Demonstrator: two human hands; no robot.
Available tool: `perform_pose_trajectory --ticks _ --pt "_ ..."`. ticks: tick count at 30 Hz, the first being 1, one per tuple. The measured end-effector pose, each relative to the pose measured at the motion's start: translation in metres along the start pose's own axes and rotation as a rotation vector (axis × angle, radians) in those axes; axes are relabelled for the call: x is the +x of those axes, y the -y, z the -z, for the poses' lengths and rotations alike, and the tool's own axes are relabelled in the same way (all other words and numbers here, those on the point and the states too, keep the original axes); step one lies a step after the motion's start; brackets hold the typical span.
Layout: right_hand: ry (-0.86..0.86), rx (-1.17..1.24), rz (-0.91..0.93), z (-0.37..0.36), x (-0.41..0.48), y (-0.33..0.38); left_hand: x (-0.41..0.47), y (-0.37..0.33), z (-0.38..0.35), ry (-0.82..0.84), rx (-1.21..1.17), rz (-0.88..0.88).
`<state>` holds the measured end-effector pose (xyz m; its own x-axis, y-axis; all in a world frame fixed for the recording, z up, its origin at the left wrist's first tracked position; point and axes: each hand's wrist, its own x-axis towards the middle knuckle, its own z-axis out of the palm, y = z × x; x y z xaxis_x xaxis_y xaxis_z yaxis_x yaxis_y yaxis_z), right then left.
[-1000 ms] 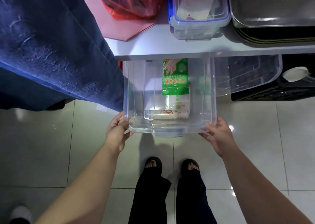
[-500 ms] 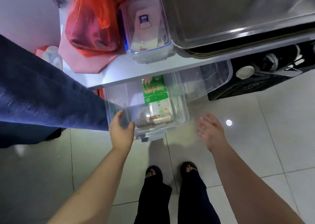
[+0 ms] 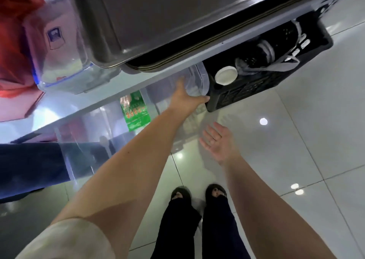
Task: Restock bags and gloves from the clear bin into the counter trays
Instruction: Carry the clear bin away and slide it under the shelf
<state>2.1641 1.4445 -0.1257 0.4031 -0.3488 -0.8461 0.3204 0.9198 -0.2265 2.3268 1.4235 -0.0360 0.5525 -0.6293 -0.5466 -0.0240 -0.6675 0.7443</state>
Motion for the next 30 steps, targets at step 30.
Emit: perform_pose_trajectory --ticks 30 --pt "0.134 0.076 -0.196 -0.039 0.232 -0.074 0.027 0.061 0.057 0.163 -0.247 -0.045"
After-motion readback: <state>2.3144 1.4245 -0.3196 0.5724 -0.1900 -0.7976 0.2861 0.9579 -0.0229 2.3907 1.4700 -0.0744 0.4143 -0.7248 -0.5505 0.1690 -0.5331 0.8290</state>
